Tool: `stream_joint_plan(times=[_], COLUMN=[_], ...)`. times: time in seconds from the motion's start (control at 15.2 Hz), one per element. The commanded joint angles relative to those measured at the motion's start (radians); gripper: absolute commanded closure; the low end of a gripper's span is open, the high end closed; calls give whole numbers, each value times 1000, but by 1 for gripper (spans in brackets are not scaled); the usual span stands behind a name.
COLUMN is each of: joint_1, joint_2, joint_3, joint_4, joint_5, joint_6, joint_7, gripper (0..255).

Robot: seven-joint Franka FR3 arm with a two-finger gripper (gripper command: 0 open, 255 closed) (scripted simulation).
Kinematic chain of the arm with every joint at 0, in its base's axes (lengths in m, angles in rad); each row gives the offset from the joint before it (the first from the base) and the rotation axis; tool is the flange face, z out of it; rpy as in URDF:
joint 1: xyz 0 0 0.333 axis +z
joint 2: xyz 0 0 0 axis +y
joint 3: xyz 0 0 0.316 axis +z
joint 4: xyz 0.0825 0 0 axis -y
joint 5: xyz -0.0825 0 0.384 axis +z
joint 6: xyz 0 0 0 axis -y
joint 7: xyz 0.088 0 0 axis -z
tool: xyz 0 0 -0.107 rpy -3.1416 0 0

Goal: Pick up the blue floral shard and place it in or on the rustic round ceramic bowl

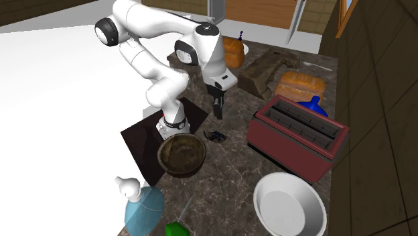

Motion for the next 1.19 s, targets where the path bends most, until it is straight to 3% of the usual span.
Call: stream_joint_plan(times=[0.0,0.59,0.66,1.12], joint_1=[2,3,3,3], joint_2=[5,11,11,11], joint_3=[2,3,3,3], joint_4=[-26,-44,-44,-44], joint_5=[2,3,3,3], joint_6=[32,56,56,56], joint_7=[0,-1,-1,-1], gripper=[0,0,255,255])
